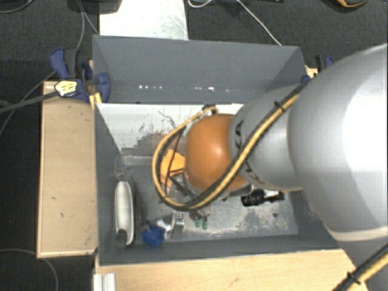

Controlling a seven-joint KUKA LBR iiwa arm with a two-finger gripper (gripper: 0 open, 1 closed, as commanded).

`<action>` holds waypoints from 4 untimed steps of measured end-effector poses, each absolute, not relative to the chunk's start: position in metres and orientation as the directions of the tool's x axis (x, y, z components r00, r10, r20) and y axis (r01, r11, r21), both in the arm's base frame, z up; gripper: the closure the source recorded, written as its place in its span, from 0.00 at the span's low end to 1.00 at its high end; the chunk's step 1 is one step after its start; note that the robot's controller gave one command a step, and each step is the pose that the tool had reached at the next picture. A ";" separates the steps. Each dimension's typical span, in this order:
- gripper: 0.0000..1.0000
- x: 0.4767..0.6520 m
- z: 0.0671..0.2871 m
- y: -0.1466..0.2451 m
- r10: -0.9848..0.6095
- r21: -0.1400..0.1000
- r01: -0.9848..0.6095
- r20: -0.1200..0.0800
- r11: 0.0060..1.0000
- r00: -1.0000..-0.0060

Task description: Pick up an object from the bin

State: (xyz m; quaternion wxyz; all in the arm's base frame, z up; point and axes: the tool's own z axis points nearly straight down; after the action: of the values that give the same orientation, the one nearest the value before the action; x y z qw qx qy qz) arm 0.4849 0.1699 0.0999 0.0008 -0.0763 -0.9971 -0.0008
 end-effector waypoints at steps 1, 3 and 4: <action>0.00 0.483 0.074 0.179 -0.528 -0.001 -0.529 -0.010 0.849 -0.849; 1.00 0.477 0.072 0.168 0.006 0.004 0.006 0.003 1.000 -1.000; 1.00 0.477 0.072 0.168 0.005 0.004 0.005 0.003 1.000 -1.000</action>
Offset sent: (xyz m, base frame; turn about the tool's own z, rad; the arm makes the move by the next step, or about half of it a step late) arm -0.0082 -0.0033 -0.0299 -0.1476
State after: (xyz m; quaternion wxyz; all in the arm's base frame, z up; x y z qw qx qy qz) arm 0.4773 0.1682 0.0716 0.0015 -0.0026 -1.0000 -0.0021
